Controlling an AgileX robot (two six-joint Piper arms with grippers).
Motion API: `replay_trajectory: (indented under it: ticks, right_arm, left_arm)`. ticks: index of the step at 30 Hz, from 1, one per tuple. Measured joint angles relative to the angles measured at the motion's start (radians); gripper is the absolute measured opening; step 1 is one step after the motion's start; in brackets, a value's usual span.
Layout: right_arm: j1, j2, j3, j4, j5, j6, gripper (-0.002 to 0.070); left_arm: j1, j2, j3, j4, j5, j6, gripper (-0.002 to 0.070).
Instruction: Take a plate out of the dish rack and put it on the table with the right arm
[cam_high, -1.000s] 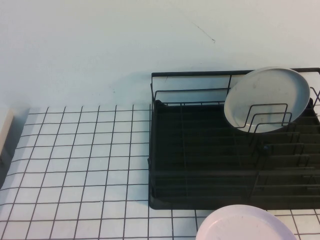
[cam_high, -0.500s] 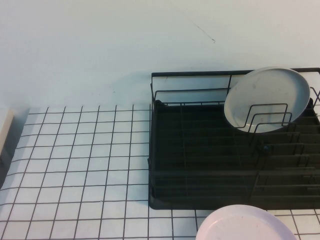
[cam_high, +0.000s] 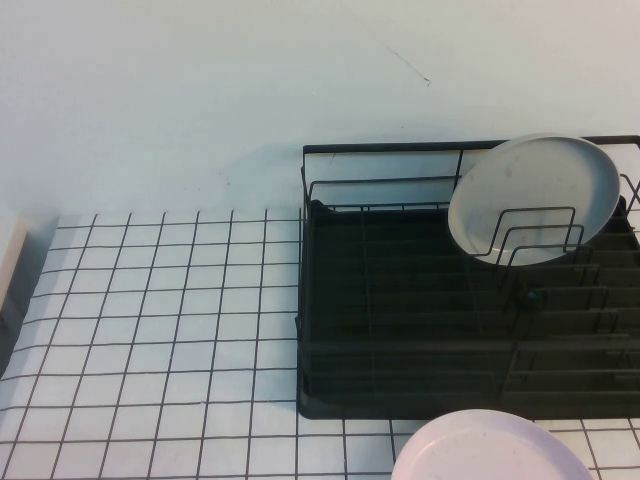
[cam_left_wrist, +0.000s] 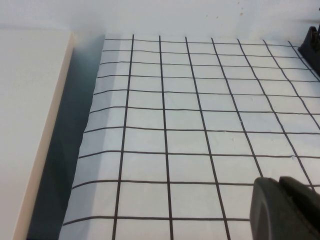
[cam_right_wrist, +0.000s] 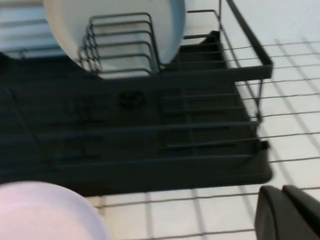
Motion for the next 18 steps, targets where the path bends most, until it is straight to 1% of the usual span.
replay_trajectory:
  ticks: [3, 4, 6, 9, 11, 18]
  right_arm:
    - [0.000, 0.000, 0.004, 0.222, 0.002, 0.025, -0.0002]
    - [0.000, 0.000, 0.005, 0.322, 0.002, 0.029, -0.0002]
    - [0.000, 0.000, 0.005, 0.455, 0.002, 0.031, -0.0002]
    - [0.000, 0.000, 0.005, 0.580, -0.022, 0.031, -0.0002]
    - [0.000, 0.000, 0.005, 0.615, -0.042, 0.029, -0.0002]
    - [0.000, 0.000, 0.005, 0.637, -0.084, -0.022, -0.0002]
  left_arm:
    - [0.000, 0.000, 0.000, 0.000, 0.000, 0.000, -0.0003]
    - [0.000, 0.000, 0.000, 0.000, 0.000, 0.000, -0.0003]
    - [0.000, 0.000, 0.000, 0.000, 0.000, 0.000, -0.0004]
    - [0.000, 0.000, 0.000, 0.000, 0.000, 0.000, -0.0003]
    - [0.000, 0.000, 0.000, 0.000, 0.000, 0.000, -0.0003]
    - [0.000, 0.000, 0.000, 0.000, 0.000, 0.000, -0.0003]
